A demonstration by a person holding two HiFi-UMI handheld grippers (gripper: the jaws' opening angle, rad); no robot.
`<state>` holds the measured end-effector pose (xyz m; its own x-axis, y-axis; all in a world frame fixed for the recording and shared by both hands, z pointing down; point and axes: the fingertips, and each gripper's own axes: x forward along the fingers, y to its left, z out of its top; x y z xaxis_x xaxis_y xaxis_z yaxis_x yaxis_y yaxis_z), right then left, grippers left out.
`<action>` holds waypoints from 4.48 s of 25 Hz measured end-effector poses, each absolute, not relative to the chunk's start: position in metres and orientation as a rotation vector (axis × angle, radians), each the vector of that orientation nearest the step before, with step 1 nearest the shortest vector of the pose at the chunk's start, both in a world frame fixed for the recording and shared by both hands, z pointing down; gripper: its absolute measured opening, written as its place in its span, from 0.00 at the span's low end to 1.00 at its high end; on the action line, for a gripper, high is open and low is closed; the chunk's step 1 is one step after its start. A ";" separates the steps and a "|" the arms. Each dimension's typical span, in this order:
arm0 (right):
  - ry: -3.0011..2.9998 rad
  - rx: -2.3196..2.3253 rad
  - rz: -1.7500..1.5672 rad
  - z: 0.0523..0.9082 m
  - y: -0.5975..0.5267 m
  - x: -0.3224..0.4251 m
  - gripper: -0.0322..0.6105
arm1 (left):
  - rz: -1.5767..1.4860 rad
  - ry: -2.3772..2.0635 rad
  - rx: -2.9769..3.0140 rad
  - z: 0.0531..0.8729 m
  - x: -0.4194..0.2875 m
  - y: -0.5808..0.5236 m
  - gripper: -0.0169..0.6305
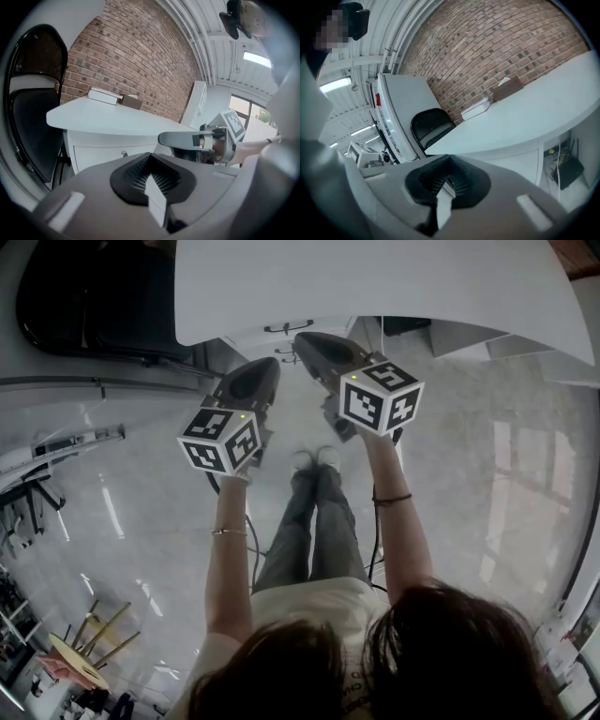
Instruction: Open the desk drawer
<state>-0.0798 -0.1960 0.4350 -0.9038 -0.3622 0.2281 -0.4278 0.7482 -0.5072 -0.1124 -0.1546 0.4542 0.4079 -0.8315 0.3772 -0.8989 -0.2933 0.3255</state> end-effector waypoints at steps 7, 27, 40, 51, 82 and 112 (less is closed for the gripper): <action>-2.780 0.657 0.990 0.489 -0.213 -0.091 0.05 | 0.197 -1.471 2.161 0.490 -0.124 -0.171 0.02; -2.678 0.799 1.558 0.569 -0.249 -0.099 0.05 | 0.137 -1.502 2.077 0.543 -0.135 -0.182 0.02; -2.581 0.874 1.780 0.602 -0.269 -0.094 0.13 | 0.139 -1.509 2.038 0.565 -0.135 -0.197 0.02; -2.486 0.907 1.923 0.626 -0.275 -0.096 0.24 | 0.138 -1.517 2.026 0.576 -0.136 -0.203 0.02; -2.390 0.875 2.372 0.633 -0.288 -0.102 0.10 | 0.151 -1.510 2.010 0.586 -0.132 -0.205 0.02; -2.324 0.898 2.454 0.636 -0.272 -0.095 0.09 | 0.166 -1.495 1.989 0.584 -0.128 -0.188 0.02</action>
<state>-0.0954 -0.2724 0.6356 -0.8096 -0.5751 0.1178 -0.0864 -0.0818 -0.9929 -0.1277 -0.1883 0.5843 0.3463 -0.8192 0.4572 -0.8996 -0.1516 0.4097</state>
